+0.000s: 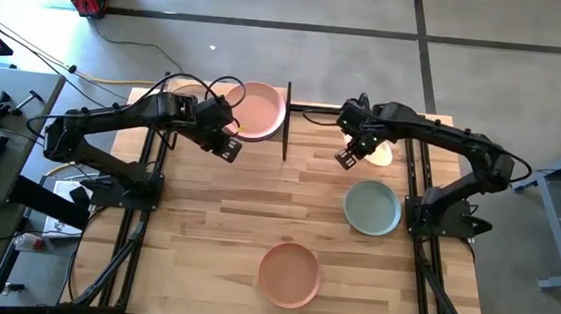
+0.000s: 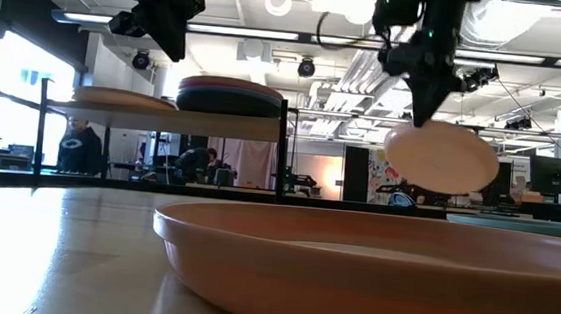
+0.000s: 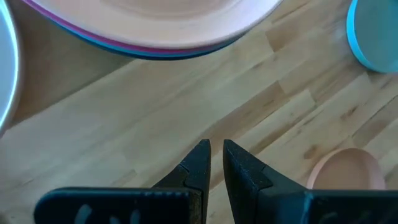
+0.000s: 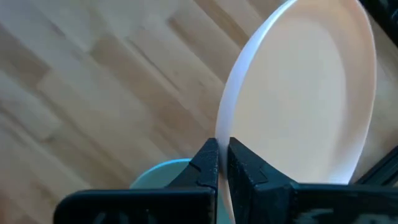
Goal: Place and stack plates onto a shelf
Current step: Stack the white plate on top of the cream plate on the shelf
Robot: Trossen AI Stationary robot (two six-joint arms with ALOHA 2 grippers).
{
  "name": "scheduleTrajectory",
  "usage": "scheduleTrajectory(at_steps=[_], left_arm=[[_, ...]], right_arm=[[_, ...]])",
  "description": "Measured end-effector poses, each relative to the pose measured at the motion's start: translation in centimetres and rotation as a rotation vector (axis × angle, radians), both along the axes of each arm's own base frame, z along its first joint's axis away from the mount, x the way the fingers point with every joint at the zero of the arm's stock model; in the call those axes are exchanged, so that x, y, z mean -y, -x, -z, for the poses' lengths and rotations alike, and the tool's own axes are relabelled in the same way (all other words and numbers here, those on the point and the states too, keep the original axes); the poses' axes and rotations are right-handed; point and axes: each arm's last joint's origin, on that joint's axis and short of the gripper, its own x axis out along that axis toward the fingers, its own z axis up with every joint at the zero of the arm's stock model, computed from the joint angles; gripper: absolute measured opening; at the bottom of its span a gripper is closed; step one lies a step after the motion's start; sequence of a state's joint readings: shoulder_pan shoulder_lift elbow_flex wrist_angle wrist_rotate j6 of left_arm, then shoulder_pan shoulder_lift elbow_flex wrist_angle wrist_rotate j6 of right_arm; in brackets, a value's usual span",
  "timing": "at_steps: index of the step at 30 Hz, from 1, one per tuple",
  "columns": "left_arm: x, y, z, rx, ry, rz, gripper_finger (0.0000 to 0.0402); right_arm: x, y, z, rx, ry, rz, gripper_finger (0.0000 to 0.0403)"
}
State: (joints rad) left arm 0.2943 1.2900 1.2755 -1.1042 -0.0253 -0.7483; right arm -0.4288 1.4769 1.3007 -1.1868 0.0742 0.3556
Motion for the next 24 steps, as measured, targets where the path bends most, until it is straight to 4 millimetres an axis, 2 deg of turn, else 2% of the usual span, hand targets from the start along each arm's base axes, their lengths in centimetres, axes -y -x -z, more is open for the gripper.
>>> scheduleTrajectory(at_steps=[7, 13, 24], left_arm=[[0.2, 0.1, 0.0, -0.006, 0.022, 0.067, 0.0031], [0.3, 0.1, 0.2, -0.02, 0.037, 0.12, 0.0031], [0.6, -0.2, 4.4, -0.127, 0.201, 0.2, 0.0031]], right_arm=[[-2.3, -1.5, -3.1, 0.103, 0.018, -0.018, 0.0], [-4.9, -2.5, -4.4, 0.157, 0.01, -0.056, 0.0], [-9.9, -3.3, -4.7, 0.189, 0.007, -0.085, 0.0]])
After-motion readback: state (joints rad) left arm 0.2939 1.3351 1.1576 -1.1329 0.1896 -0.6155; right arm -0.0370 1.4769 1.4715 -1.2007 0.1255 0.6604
